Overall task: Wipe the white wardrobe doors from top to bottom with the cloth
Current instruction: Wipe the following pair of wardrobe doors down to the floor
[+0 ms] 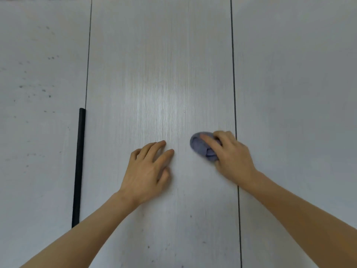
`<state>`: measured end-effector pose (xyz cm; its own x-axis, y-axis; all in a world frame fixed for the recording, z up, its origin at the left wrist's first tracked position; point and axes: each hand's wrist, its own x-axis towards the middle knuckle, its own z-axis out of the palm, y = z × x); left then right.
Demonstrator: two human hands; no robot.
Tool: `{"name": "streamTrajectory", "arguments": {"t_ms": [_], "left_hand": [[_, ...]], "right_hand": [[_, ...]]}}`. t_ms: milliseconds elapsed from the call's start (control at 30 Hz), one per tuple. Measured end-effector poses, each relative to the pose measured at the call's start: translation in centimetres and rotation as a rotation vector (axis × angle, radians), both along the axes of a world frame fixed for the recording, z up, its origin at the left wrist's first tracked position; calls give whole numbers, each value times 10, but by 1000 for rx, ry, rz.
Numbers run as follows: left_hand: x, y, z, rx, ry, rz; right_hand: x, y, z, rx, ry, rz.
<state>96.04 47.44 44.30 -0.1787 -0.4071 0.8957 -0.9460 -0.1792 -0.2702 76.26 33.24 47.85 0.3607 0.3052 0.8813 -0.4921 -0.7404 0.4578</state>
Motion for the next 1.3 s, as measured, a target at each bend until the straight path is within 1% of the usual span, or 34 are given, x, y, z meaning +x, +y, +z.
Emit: {"name": "streamTrajectory", "arguments": {"t_ms": [67,133,167,200,233,300,333,367,400,433,500,533,567,600,667,733,800,867,933,1000,1067,1133,1167,1233,1267,1300], "left_hand": [[6,5,8,-19,8,-5],[12,8,19,-42,9,2],[15,10,26,-54,9,14],[19,12,31,-68,10,29],[23,16,39,-86,10,49],[32,22,53,-117,14,91],[37,26,59,-128,21,110],[41,29,64,-136,30,125],[47,33,68,-145,39,141],[52,37,72,-149,51,157],[63,44,77,-148,74,178],[67,46,77,-144,93,182],[73,49,77,-139,119,182],[80,53,76,-136,143,180],[86,55,72,-145,140,177],[97,61,65,-163,117,212],[107,66,57,-175,100,242],[113,71,43,-188,93,237],[117,76,21,-181,83,212],[120,79,-2,-158,55,196],[124,85,-23,-122,28,186],[129,92,-36,-100,44,175],[130,94,-37,-97,72,171],[136,98,-42,-99,169,175],[138,99,-44,-92,213,178],[141,100,-47,-85,243,178]], "right_hand": [[6,13,34,250,-294,1],[18,21,64,446,-426,-25],[26,26,73,474,-443,-35],[35,33,77,436,-418,-23],[46,40,77,331,-316,-7],[60,43,68,7,-26,-78],[61,40,68,-127,85,-130],[57,41,73,-178,130,-151],[54,41,81,-145,105,-139],[51,40,90,-56,9,-117],[53,39,108,214,-297,-96],[55,41,118,372,-397,-72],[61,45,128,483,-458,-53],[72,51,137,529,-494,-35],[89,64,142,486,-487,-54],[121,76,128,352,-374,16],[151,87,92,151,-216,80],[171,88,42,-22,-59,111],[177,85,-9,-129,99,137],[169,85,-27,-177,150,135],[164,89,-14,-143,99,132],[165,96,11,-22,-40,139],[165,100,26,36,-125,124],[173,103,33,123,-235,103],[178,103,26,134,-247,109],[185,103,14,116,-218,134]]}}
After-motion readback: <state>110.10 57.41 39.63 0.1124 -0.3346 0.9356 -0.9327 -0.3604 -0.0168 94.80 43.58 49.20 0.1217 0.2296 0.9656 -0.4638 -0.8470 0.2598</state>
